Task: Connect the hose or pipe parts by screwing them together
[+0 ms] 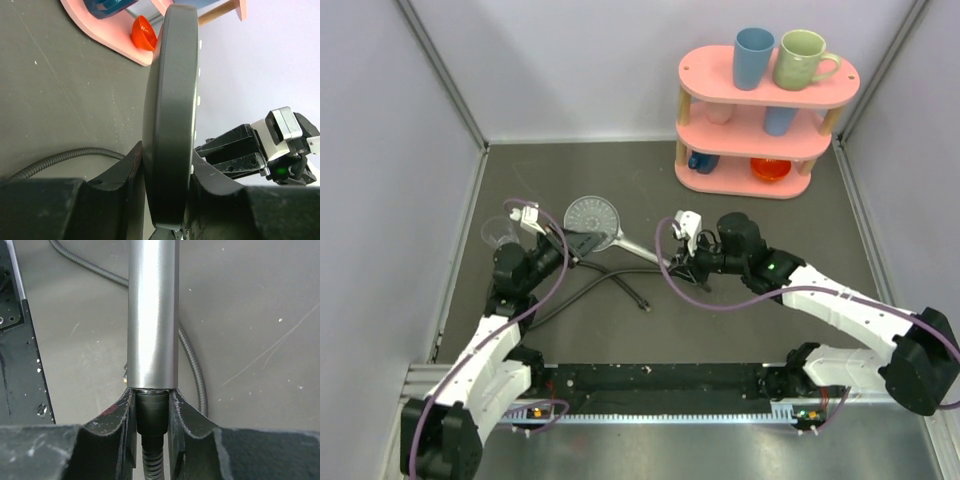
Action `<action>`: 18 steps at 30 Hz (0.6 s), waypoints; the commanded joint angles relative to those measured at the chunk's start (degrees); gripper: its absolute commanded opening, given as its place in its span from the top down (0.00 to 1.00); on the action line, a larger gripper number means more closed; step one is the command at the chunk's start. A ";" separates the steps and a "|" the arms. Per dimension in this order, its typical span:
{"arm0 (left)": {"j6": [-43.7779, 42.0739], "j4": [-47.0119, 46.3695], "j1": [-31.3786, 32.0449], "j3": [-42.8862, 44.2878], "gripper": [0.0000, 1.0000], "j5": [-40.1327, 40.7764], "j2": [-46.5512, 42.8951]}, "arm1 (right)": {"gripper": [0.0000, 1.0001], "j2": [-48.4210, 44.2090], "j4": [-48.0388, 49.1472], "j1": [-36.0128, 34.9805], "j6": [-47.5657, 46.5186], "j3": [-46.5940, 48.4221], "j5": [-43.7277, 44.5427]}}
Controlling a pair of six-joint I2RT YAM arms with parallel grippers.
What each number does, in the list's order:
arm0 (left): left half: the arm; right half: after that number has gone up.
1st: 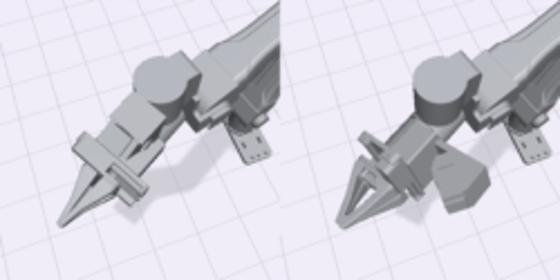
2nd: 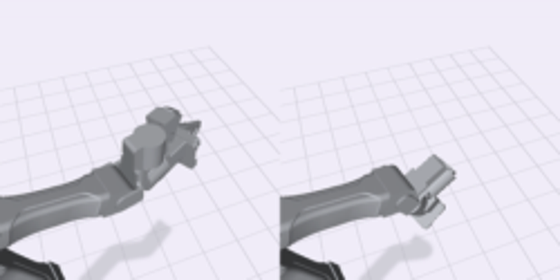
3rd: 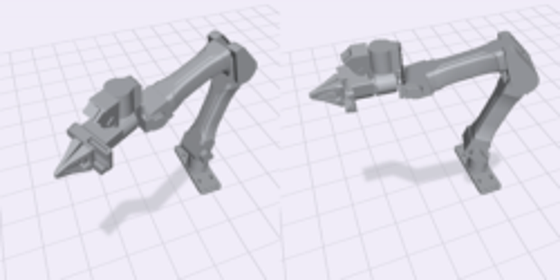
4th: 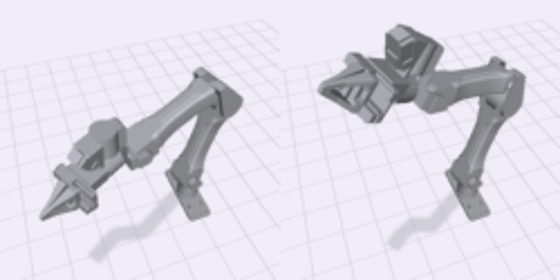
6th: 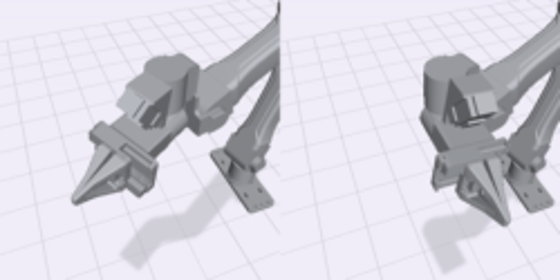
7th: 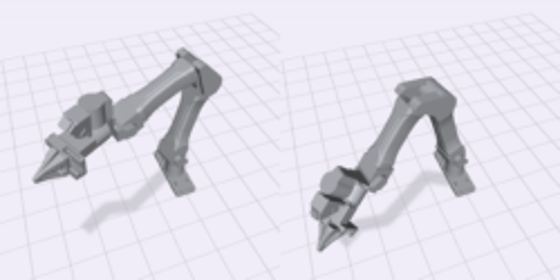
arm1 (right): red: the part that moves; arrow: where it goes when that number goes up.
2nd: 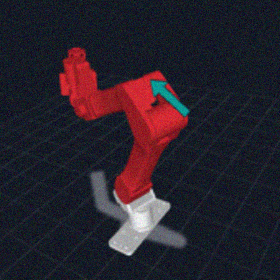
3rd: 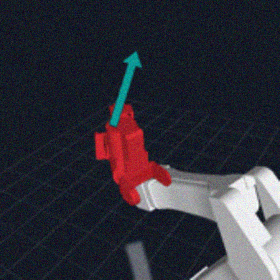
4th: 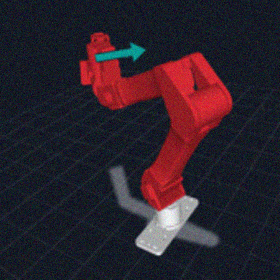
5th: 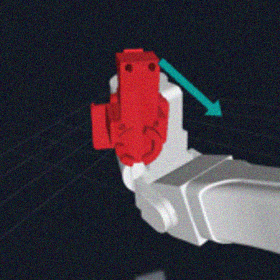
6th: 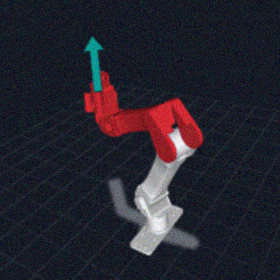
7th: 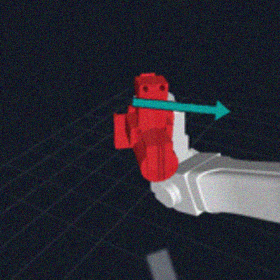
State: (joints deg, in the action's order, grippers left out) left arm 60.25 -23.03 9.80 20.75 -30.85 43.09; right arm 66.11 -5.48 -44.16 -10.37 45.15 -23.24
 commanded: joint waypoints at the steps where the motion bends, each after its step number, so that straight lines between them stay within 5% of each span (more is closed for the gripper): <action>1: -3.47 -11.34 -0.40 0.86 1.00 -1.66 6.29 | 0.65 -2.73 -0.58 1.45 2.55 5.04 -0.15; 3: -3.91 -12.30 -0.31 2.88 1.00 -2.28 10.33 | 0.49 -4.57 -3.13 1.45 2.90 4.51 6.59; 7: -4.53 -13.10 -0.14 7.27 1.00 -3.07 18.06 | 0.01 -8.09 -9.19 1.36 5.18 4.69 13.22; 18: -1.28 -23.46 1.89 19.66 1.00 -6.84 48.55 | 0.01 -15.65 -13.33 1.36 12.47 2.58 18.91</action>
State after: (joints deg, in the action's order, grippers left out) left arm 57.08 -35.38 11.46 34.30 -33.76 83.37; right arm 53.49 -18.00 -43.20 -2.04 47.03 -10.72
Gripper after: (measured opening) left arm 0.327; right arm 0.987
